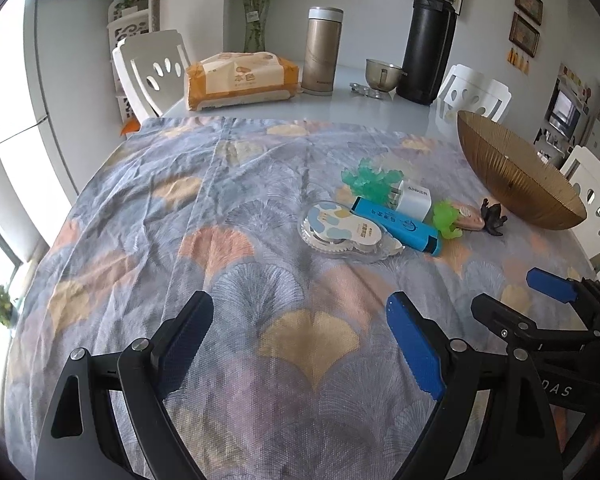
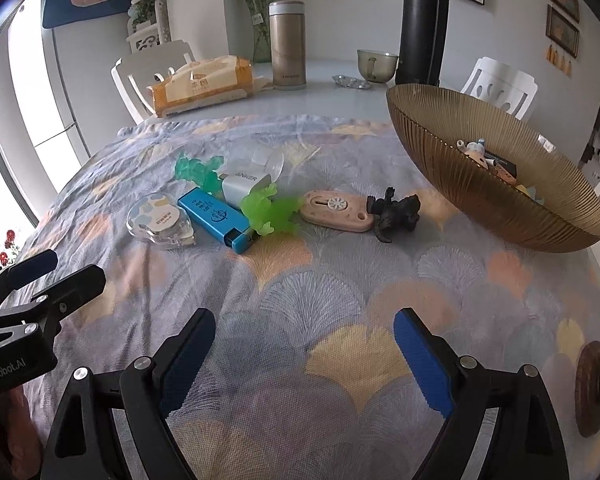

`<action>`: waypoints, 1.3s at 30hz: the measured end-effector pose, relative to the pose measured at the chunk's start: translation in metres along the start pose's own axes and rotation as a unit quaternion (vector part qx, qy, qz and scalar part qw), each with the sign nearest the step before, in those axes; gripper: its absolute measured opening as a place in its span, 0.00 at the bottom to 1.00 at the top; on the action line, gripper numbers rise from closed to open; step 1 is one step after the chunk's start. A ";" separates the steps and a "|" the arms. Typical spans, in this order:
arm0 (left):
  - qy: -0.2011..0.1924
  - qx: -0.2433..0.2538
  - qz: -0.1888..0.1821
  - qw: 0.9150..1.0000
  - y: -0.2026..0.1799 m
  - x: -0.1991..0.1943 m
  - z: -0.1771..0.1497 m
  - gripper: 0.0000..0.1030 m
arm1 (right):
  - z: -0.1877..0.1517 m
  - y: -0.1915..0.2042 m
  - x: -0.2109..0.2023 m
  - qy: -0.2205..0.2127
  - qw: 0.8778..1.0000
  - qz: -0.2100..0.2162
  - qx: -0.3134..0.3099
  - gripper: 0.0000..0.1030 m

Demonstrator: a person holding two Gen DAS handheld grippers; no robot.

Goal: Organize rigid objects
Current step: 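Bring both open tools back over the remaining items on the table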

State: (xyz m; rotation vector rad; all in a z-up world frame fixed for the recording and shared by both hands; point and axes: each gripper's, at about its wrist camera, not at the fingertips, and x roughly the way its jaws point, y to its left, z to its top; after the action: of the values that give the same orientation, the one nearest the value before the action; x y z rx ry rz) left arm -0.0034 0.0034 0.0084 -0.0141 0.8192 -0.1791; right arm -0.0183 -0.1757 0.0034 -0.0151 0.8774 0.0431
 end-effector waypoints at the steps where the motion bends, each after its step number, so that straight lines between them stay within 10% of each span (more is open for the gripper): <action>1: 0.000 0.002 0.001 1.000 -0.001 0.000 0.000 0.85 | 0.000 0.000 0.000 0.000 1.000 0.000 0.000 0.87; 39: -0.001 0.024 0.009 1.000 -0.009 0.000 -0.001 0.85 | -0.001 0.000 0.002 0.005 1.000 0.000 0.002 0.87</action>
State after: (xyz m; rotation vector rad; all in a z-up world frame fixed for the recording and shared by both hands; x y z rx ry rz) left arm -0.0055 -0.0051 0.0086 0.0392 0.8119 -0.1821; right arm -0.0178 -0.1758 0.0010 -0.0116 0.8881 0.0414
